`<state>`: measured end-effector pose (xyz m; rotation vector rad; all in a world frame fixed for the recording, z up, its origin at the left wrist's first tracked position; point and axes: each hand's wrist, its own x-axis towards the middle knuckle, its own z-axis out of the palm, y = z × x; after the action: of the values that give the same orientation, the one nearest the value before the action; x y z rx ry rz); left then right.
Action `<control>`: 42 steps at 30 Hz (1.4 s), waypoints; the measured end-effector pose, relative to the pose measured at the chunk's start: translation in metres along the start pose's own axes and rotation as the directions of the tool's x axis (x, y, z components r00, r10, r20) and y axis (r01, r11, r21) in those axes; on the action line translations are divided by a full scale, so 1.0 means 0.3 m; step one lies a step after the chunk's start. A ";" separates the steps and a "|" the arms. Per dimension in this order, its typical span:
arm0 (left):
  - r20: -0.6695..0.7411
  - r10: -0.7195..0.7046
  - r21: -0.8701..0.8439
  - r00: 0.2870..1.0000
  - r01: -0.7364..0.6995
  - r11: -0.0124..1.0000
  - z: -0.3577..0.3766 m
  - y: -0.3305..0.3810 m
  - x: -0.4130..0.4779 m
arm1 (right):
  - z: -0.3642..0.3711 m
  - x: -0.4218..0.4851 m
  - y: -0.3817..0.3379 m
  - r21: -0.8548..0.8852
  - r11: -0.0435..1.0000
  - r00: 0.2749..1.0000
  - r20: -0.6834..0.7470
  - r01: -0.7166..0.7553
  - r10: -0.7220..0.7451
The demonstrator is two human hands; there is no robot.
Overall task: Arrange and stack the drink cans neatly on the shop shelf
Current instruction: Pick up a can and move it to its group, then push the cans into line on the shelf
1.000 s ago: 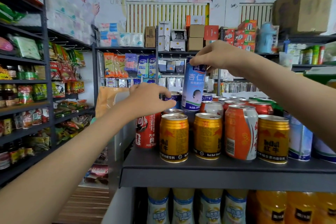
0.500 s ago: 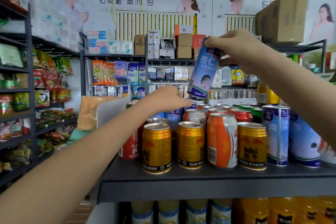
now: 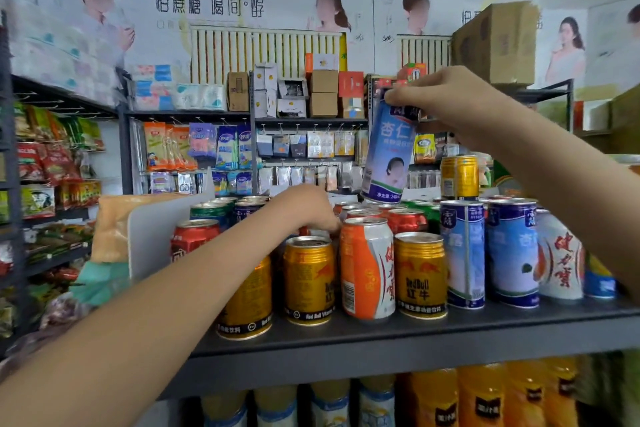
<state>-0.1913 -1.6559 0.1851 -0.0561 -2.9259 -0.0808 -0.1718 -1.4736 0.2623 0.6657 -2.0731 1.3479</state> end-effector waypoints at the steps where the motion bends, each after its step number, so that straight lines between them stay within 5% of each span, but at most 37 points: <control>1: -0.005 -0.007 -0.005 1.000 0.007 1.000 0.000 -0.002 -0.004 | -0.005 -0.003 0.004 0.009 1.000 1.000 0.008 -0.003 0.003; 10: -0.132 -0.038 -0.296 0.990 -0.003 0.955 0.012 -0.050 0.007 | -0.004 -0.027 -0.014 0.093 0.996 1.000 0.014 0.000 -0.001; 17: -0.322 0.005 -0.266 0.947 -0.095 0.959 -0.055 -0.085 -0.015 | 0.020 -0.031 -0.024 0.129 0.992 0.997 -0.073 0.000 0.009; 24: -0.484 -0.098 -0.385 0.870 -0.111 0.916 -0.118 -0.118 -0.081 | 0.061 -0.022 -0.024 0.173 0.984 0.985 -0.172 0.040 -0.009; 33: -0.645 -0.232 -0.561 0.728 -0.245 0.791 -0.278 -0.226 -0.274 | 0.148 0.005 -0.005 0.166 0.986 0.999 -0.048 -0.001 0.009; 42: -0.567 -0.253 -0.648 0.784 -0.235 0.724 -0.251 -0.378 -0.390 | 0.289 0.014 0.017 -0.055 0.997 0.984 0.167 -0.046 0.055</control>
<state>-0.0660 -1.7772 0.2279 -0.1062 -2.0578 -1.0052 -0.1949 -1.5523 0.2335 0.7323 -2.2644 1.3012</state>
